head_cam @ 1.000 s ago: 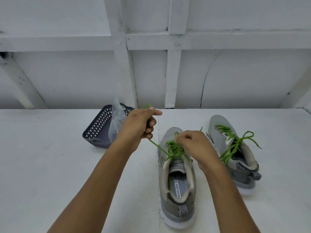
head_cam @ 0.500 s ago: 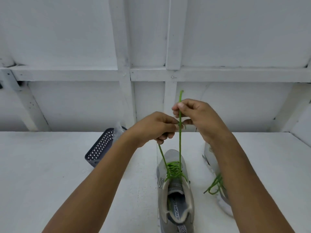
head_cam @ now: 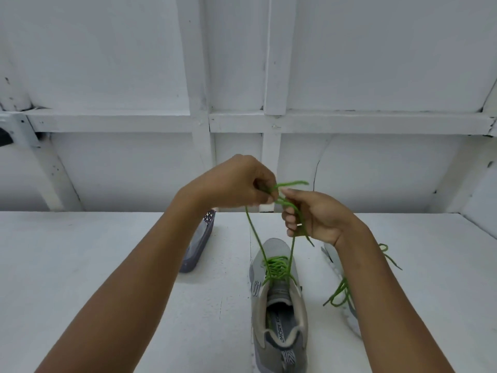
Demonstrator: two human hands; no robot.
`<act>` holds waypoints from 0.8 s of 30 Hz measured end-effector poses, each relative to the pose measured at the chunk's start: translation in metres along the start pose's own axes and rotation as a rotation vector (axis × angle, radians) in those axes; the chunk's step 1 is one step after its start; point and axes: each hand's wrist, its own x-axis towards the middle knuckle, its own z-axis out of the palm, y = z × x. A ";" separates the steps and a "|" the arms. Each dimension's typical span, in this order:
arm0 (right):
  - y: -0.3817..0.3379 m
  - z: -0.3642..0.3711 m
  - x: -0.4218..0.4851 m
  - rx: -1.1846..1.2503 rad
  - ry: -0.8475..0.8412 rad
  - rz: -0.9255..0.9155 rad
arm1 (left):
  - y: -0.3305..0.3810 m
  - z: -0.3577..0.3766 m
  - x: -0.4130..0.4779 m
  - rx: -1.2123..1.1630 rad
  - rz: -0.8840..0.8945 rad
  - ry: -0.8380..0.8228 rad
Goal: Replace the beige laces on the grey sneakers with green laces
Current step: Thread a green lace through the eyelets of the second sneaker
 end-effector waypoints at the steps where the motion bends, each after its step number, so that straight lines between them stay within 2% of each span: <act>1: 0.001 0.000 0.001 0.016 0.000 -0.011 | 0.002 0.002 0.001 0.086 0.056 0.077; 5: 0.005 -0.001 0.004 0.174 -0.079 -0.094 | -0.001 0.015 0.006 0.222 0.208 0.255; 7: 0.008 -0.003 0.004 0.279 -0.092 -0.115 | -0.004 0.020 0.007 0.210 0.267 0.323; 11: 0.012 -0.007 0.005 0.365 -0.017 -0.159 | -0.011 0.029 0.007 0.113 0.338 0.416; 15: 0.013 -0.008 0.007 0.421 0.057 -0.209 | -0.018 0.037 0.008 -0.095 0.245 0.437; 20: 0.020 -0.010 0.011 0.523 0.148 -0.251 | -0.027 0.060 0.004 -0.546 0.042 0.442; 24: 0.026 -0.018 0.007 0.366 0.120 -0.241 | -0.032 0.072 0.001 -0.584 -0.021 0.455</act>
